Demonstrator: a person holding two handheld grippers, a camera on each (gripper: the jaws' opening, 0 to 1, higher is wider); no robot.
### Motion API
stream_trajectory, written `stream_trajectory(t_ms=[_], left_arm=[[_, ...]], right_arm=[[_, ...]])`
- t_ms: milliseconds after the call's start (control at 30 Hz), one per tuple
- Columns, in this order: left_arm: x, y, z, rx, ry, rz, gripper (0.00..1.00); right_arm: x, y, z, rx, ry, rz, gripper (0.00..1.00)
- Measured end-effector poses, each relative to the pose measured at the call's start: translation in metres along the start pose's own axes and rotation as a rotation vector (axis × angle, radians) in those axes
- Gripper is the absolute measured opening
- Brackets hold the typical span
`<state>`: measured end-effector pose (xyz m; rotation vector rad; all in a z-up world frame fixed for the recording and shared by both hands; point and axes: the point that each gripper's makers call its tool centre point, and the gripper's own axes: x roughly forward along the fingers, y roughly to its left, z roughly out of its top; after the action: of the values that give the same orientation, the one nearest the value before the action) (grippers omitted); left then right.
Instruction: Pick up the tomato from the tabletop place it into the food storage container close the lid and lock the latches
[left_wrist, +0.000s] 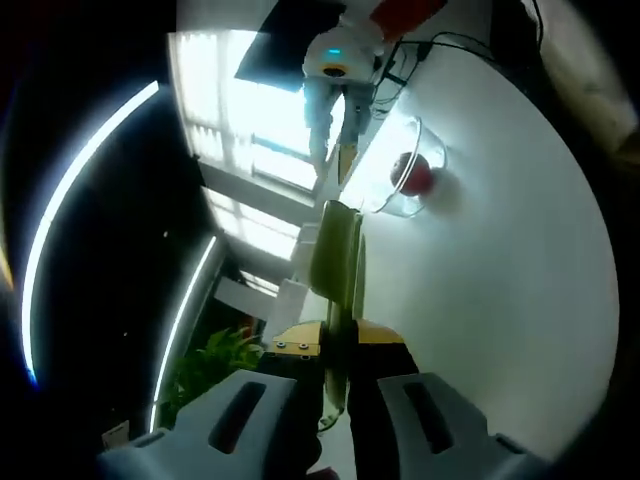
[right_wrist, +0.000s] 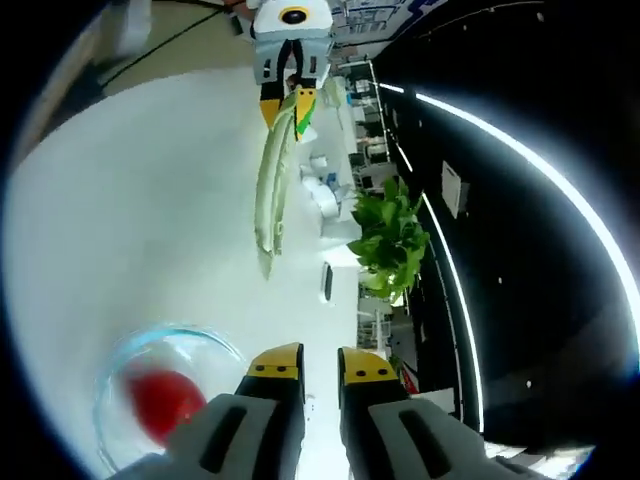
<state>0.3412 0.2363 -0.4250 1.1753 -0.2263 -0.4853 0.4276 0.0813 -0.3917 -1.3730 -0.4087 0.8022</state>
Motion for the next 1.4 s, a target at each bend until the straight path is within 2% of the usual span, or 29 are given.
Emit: stream_trajectory(t_ms=[133, 167, 267, 367, 567, 700, 833, 1067, 1200, 1267, 1333, 1367, 1400], left_arm=[[0.003, 0.011, 0.017, -0.010, -0.052, 0.020, 0.00], [0.004, 0.016, 0.025, -0.053, -0.083, 0.026, 0.00], [0.004, 0.028, 0.038, -0.111, -0.139, 0.053, 0.00], [0.003, 0.048, 0.058, -0.195, -0.219, 0.093, 0.00], [0.006, 0.072, 0.083, -0.317, -0.333, 0.119, 0.00], [0.010, 0.082, 0.097, -0.378, -0.396, 0.127, 0.00], [0.016, 0.087, 0.106, -0.429, -0.434, 0.122, 0.00], [0.028, 0.092, 0.114, -0.586, -0.485, 0.098, 0.00], [0.038, 0.086, 0.118, -0.652, -0.497, 0.066, 0.00], [0.043, 0.083, 0.120, -0.660, -0.496, 0.056, 0.00], [0.049, 0.078, 0.126, -0.699, -0.508, 0.026, 0.00], [0.053, 0.076, 0.130, -0.756, -0.521, 0.003, 0.00], [0.055, 0.077, 0.131, -0.758, -0.524, 0.008, 0.00]], right_arm=[[-0.018, -0.016, -0.016, 0.118, 0.006, -0.066, 0.08], [-0.023, -0.020, -0.021, 0.162, 0.005, -0.084, 0.08], [-0.036, -0.028, -0.030, 0.247, -0.010, -0.122, 0.08], [-0.054, -0.037, -0.041, 0.349, -0.031, -0.169, 0.09], [-0.083, -0.047, -0.066, 0.440, -0.009, -0.244, 0.09], [-0.096, -0.053, -0.075, 0.511, -0.013, -0.287, 0.09], [-0.114, -0.061, -0.083, 0.557, -0.013, -0.337, 0.08], [-0.138, -0.066, -0.103, 0.645, -0.011, -0.402, 0.07], [-0.149, -0.070, -0.108, 0.701, -0.021, -0.438, 0.07], [-0.153, -0.069, -0.112, 0.709, -0.015, -0.449, 0.05], [-0.157, -0.068, -0.115, 0.718, -0.005, -0.462, 0.05], [-0.158, -0.067, -0.115, 0.723, -0.005, -0.465, 0.05], [-0.160, -0.066, -0.116, 0.733, -0.004, -0.472, 0.05]])
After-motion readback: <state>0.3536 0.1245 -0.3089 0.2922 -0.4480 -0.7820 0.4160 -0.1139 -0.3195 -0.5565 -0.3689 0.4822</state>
